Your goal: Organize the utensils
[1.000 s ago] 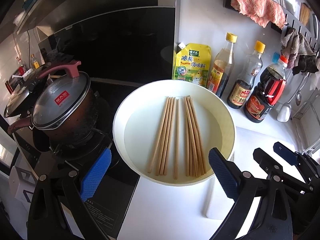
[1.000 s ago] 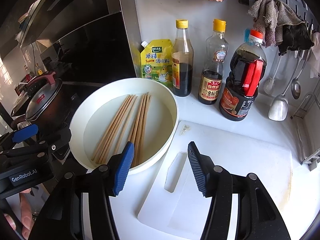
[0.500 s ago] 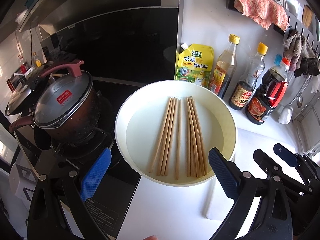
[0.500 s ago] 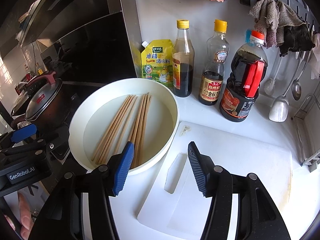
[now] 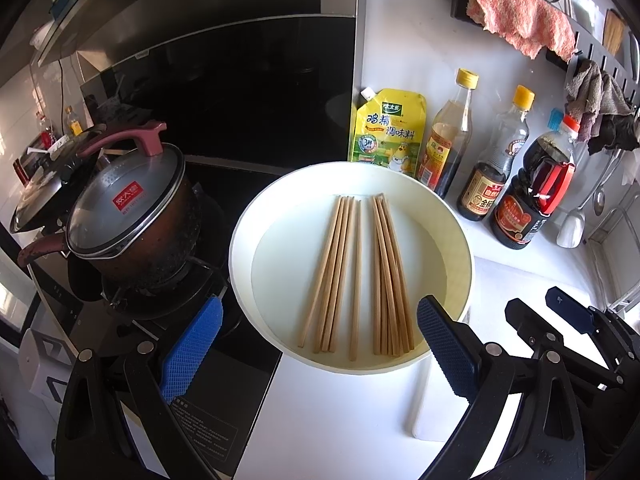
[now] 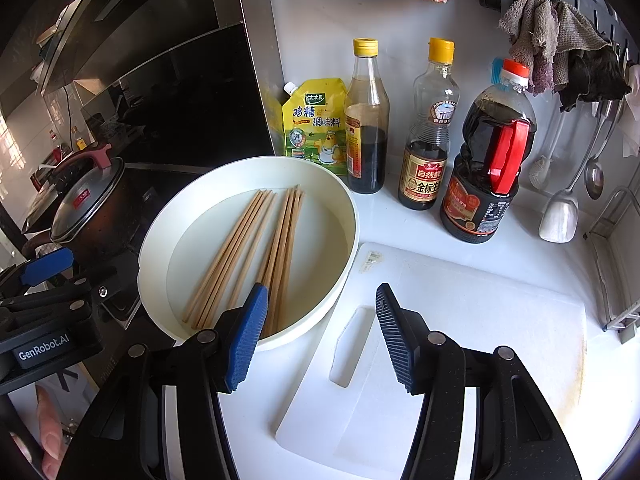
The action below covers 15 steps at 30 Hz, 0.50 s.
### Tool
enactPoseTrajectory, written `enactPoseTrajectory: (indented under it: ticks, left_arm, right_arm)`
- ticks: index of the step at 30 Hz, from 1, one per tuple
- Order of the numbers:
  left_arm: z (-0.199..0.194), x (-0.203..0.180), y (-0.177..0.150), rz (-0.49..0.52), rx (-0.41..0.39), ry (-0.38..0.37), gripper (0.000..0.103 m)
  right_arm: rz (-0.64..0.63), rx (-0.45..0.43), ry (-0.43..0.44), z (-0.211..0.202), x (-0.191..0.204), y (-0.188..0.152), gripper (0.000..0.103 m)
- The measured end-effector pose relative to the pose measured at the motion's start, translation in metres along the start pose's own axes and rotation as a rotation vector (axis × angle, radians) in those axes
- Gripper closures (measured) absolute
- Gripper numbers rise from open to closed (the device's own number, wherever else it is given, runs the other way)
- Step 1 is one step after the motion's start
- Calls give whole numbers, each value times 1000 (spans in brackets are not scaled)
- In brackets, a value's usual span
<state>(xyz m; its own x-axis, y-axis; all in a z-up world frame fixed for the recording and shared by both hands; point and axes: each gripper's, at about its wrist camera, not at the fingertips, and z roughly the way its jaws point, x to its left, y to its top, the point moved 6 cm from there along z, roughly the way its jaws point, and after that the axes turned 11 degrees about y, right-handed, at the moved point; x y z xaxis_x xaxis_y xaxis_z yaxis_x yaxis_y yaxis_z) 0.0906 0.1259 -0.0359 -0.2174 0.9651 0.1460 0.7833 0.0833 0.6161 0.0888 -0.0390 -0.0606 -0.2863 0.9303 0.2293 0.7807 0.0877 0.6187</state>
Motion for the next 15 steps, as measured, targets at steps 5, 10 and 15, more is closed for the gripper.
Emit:
enactPoseTrajectory:
  ticks: [5,10,15]
  left_arm:
    - [0,0,1,2,-2,-7,7]
    - [3,0,0,3,15,-9,7]
    - [4,0,0,4,16,-8,7]
  right_arm:
    - [0,-1,0,0,0,0,49]
    - [0,-1,0,0,0,0,49]
    - [0,-1,0,0,0,0,49]
